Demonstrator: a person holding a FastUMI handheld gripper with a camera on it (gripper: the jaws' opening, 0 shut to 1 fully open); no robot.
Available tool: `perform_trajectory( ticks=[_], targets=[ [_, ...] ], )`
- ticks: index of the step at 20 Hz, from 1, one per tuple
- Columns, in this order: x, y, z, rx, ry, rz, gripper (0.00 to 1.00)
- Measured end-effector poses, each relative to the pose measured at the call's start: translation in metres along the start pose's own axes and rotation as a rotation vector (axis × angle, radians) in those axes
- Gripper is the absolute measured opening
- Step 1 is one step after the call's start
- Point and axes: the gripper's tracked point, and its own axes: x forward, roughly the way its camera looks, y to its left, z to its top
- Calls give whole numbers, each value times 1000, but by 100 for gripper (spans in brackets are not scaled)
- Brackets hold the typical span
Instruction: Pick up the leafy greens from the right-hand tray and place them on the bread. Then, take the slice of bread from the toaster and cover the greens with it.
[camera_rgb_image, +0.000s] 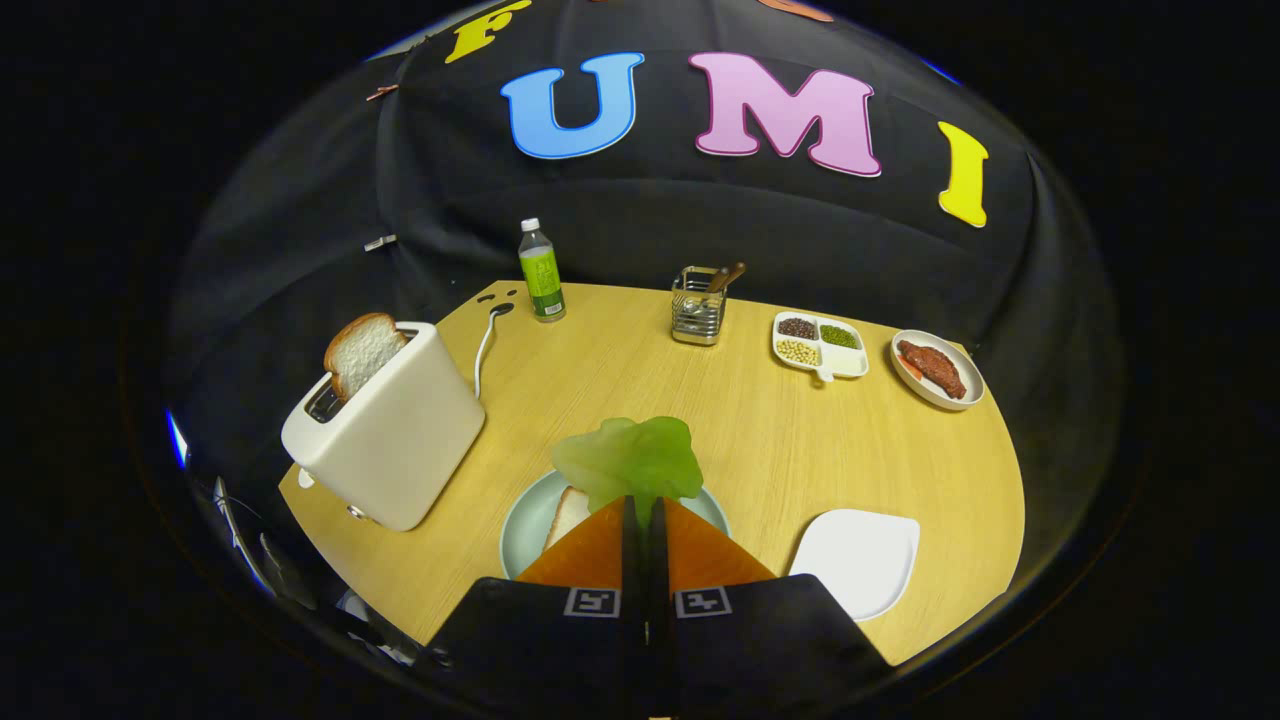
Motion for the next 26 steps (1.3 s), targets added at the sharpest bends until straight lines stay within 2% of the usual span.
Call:
perform_trajectory(
  ticks=[5,9,13,16,17,22,23,24,25,26],
  targets=[
    [27,19,-26,-66,63,16,6],
    [43,18,-39,-59,115,8,7],
    [50,13,-45,-78,138,-21,19],
    [53,20,-48,-80,143,-20,36],
    [54,24,-50,-82,147,-13,38],
    [53,32,-50,-70,155,-6,72],
    [51,33,-48,-64,150,-3,77],
    [49,33,-44,-61,143,-2,90],
    [47,33,-40,-58,131,-6,98],
    [44,35,-33,-53,116,-5,100]
  ],
)
